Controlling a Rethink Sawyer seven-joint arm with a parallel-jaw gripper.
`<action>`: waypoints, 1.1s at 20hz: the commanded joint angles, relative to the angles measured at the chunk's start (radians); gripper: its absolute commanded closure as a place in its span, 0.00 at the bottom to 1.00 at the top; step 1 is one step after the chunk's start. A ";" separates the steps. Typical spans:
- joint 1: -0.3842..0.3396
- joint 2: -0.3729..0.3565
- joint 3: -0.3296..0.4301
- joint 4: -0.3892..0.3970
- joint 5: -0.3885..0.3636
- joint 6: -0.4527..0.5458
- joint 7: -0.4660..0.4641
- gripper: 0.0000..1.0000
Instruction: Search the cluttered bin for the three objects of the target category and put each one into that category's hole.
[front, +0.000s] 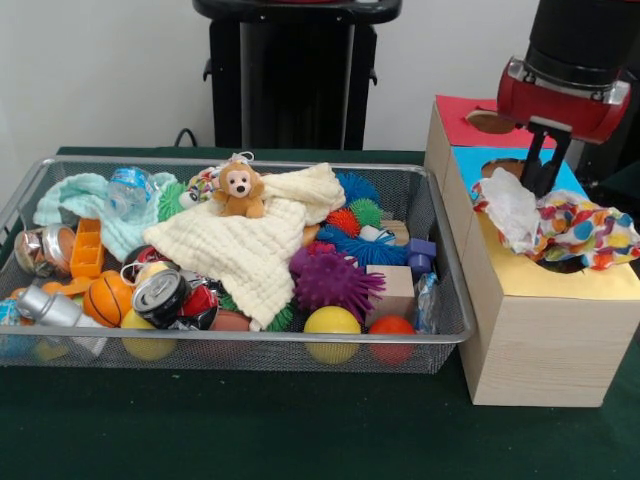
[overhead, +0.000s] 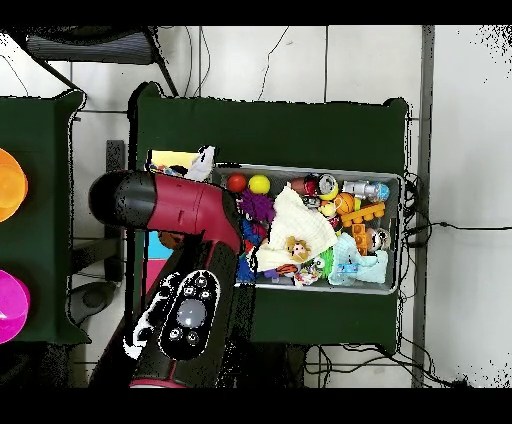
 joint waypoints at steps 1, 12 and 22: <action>-0.054 0.056 0.151 0.111 0.061 -0.103 0.191 1.00; -0.079 0.042 0.219 0.169 0.110 -0.239 0.192 1.00; -0.086 0.067 0.246 0.146 0.127 -0.272 0.196 1.00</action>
